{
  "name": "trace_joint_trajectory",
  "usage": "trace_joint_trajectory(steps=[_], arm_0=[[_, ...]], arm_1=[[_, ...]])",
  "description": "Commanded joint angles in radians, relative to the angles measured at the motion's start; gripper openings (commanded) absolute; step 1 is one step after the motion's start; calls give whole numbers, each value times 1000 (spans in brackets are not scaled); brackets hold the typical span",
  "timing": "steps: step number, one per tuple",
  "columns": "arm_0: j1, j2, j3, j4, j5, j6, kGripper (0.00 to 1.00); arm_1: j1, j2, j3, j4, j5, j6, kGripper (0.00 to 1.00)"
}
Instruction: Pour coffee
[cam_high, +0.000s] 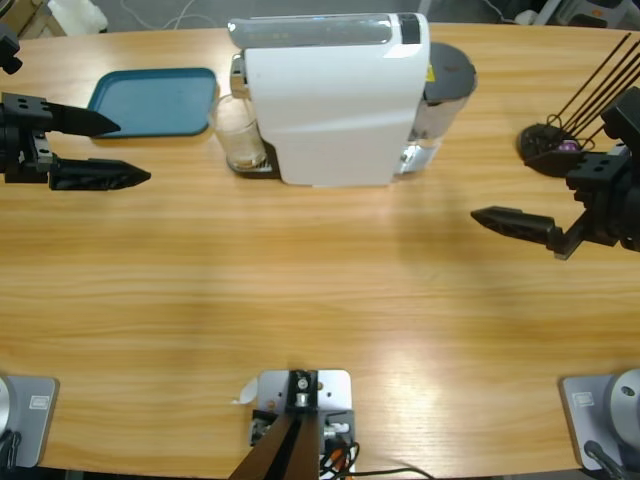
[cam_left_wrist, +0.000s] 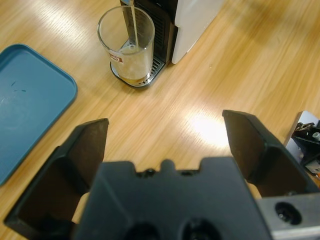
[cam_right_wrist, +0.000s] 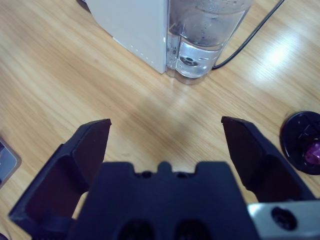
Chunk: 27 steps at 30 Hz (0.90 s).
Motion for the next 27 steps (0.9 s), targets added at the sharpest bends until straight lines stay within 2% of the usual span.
trace_joint_trajectory(steps=[1, 27], arm_0=[[-14, -7, 32, -1, 1, -15, 996], [-13, -6, 27, -5, 21, -33, 995]], arm_1=[[12, 35, 34, -9, -17, -2, 1000], [12, 56, 34, -15, -11, -2, 1000]])
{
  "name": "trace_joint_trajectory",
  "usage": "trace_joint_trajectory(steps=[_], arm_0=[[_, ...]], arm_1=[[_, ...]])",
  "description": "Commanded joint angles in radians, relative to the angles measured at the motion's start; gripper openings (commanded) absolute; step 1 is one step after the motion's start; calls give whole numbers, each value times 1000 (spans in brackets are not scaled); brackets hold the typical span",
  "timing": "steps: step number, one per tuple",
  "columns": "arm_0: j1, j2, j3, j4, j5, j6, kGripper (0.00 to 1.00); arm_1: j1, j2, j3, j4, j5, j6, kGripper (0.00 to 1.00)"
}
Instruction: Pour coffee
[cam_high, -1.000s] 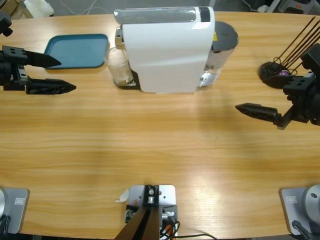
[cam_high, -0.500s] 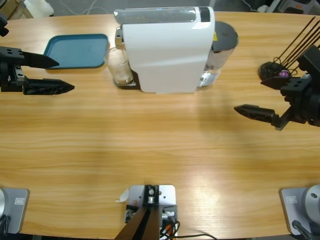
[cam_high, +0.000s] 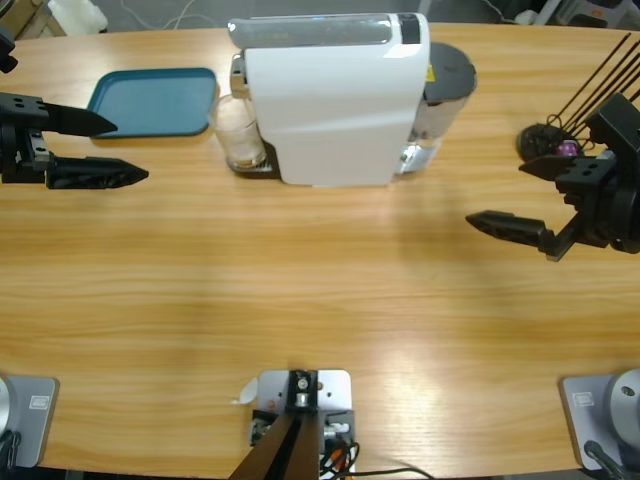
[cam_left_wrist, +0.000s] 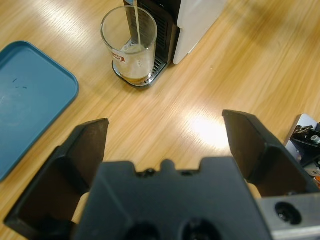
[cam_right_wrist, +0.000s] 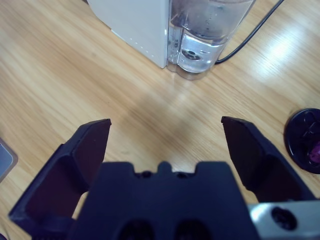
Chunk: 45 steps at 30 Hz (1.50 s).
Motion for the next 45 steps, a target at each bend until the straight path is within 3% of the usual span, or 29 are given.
trace_joint_trajectory(steps=[1, 28, 45], arm_0=[[-13, 2, 25, -5, 13, -10, 995], [-4, 13, -7, -12, 14, -12, 996], [0, 164, -49, -108, -23, 80, 1000]], arm_1=[[9, 27, 34, -14, -11, -2, 1000], [9, 31, 36, -19, -10, -2, 1000], [10, 63, -17, 10, -8, -2, 1000]])
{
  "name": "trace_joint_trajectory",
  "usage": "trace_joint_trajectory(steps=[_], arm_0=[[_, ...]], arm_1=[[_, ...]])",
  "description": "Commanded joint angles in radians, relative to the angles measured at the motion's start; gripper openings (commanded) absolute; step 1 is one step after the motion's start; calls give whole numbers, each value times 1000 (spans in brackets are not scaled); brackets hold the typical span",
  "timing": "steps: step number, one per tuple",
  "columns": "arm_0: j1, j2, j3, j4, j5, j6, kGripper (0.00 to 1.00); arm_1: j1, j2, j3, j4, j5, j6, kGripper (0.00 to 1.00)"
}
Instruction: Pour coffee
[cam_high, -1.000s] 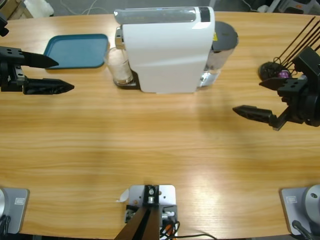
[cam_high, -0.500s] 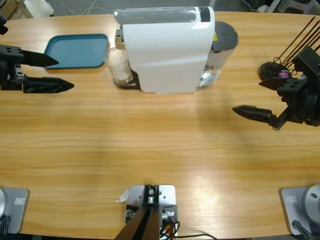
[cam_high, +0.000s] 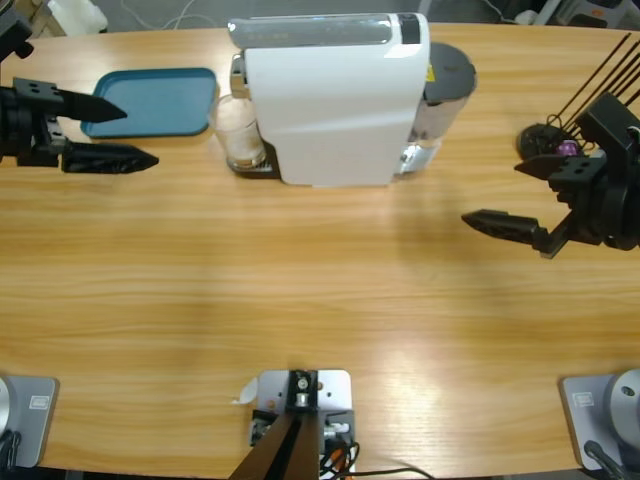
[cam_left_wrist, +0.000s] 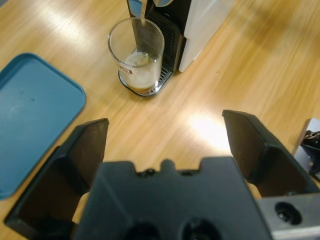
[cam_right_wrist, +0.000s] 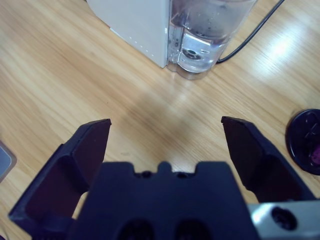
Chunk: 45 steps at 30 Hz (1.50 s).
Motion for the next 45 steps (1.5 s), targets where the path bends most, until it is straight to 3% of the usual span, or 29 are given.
trace_joint_trajectory(steps=[1, 18, 45], arm_0=[[0, 113, -16, -83, -26, 57, 1000], [3, 300, -70, -229, -89, 244, 1000], [-16, 502, -182, -283, -137, 251, 1000]], arm_1=[[10, 47, -8, 8, -8, -2, 1000], [9, 119, -27, 11, 9, 7, 1000], [9, 194, -49, 48, 29, 4, 1000]])
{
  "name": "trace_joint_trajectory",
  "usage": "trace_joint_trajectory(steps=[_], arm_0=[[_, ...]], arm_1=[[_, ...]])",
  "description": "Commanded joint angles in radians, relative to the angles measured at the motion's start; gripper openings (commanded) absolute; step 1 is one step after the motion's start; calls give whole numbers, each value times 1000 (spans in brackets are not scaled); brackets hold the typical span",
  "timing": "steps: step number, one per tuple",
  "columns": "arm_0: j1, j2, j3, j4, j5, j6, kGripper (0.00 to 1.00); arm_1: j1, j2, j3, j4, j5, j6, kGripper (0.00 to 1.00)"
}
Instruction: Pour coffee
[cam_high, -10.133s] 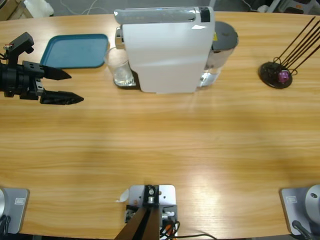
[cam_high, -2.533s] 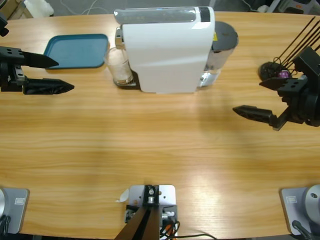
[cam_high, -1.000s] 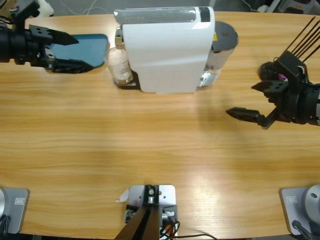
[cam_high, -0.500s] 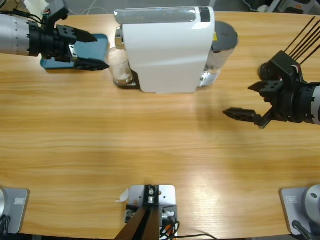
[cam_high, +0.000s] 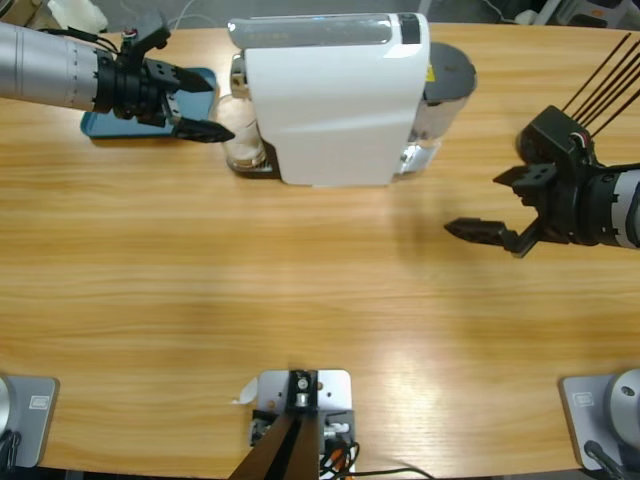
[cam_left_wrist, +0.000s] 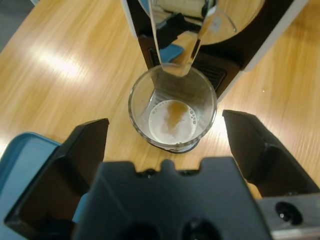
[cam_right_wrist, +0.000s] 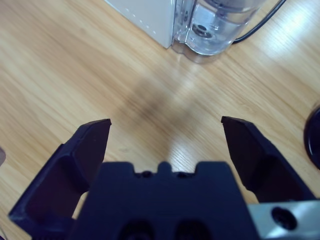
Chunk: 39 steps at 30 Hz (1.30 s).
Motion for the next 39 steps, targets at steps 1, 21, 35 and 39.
trace_joint_trajectory(steps=[1, 21, 35, 39], arm_0=[[-19, 85, -51, -10, -33, 9, 1000], [-31, 142, -58, -10, -48, 6, 996], [-28, 147, -51, -9, -59, -27, 522], [-28, 147, -43, -9, -78, -80, 261]], arm_1=[[8, 56, -2, 13, 14, 4, 1000], [8, 64, -2, 14, 16, 4, 1000], [8, 65, -4, 13, 16, 4, 1000], [8, 65, -4, 12, 16, 4, 1000]])
